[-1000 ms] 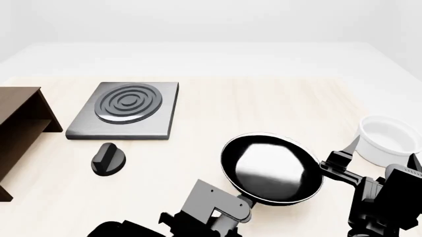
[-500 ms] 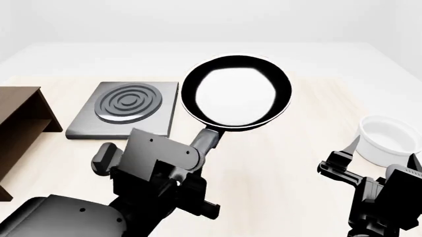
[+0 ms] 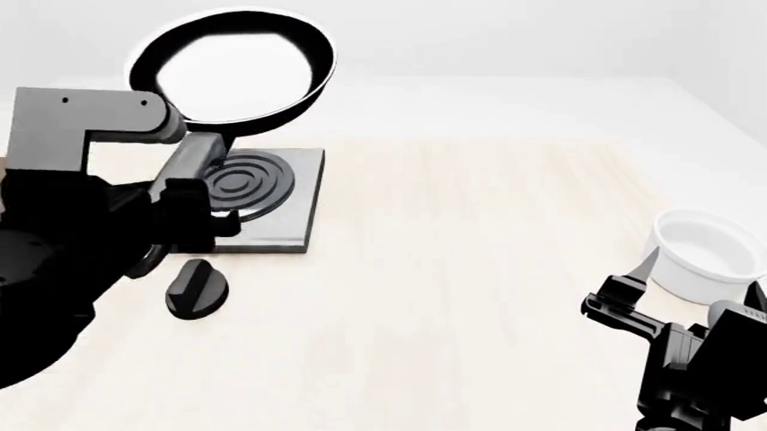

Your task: Put the frying pan on top of the cabinet.

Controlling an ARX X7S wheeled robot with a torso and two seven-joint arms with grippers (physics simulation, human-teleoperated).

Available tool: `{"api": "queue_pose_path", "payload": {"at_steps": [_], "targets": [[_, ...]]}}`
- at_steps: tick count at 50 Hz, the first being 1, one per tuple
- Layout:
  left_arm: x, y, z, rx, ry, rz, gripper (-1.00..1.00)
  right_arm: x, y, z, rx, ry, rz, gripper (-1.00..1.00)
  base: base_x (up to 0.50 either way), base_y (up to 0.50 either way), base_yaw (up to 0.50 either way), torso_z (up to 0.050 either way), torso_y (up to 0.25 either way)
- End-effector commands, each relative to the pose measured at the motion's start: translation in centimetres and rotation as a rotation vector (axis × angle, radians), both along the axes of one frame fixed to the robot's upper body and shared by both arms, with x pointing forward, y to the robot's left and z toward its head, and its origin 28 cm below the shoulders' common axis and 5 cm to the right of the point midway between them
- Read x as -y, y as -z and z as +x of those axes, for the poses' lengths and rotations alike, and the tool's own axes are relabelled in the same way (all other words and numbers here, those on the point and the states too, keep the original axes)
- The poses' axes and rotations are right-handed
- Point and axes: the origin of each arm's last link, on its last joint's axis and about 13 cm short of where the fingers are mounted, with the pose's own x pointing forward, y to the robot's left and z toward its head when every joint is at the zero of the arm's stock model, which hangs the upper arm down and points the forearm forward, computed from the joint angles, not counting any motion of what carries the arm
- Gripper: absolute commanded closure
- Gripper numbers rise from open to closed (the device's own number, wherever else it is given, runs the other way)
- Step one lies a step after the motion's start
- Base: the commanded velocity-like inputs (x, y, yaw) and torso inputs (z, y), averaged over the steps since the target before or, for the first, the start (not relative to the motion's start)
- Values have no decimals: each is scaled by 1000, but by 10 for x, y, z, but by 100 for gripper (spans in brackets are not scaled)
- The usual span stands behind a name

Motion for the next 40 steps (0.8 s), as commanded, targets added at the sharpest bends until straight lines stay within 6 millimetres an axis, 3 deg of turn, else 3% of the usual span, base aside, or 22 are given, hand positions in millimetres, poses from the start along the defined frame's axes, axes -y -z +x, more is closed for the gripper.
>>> {"api": "queue_pose_path", "payload": {"at_steps": [1,12,23,40], "targets": [[-49,-46,10,24,-255,-22,100,0,1,1,0,-5,5,-100,0,0,0,0,0],[-83,-55,21,-13,-462,-45,100,0,2,0,-2,-9,6,-100,0,-1,0,0,2],[-115,-44,32,-61,-578,-129,100,0,2,-1,-1,-11,5,-100,0,-1,0,1,3],[-137,-18,48,-101,-663,-203,100,-1,5,1,-10,-9,4,-100,0,0,0,0,2]]}}
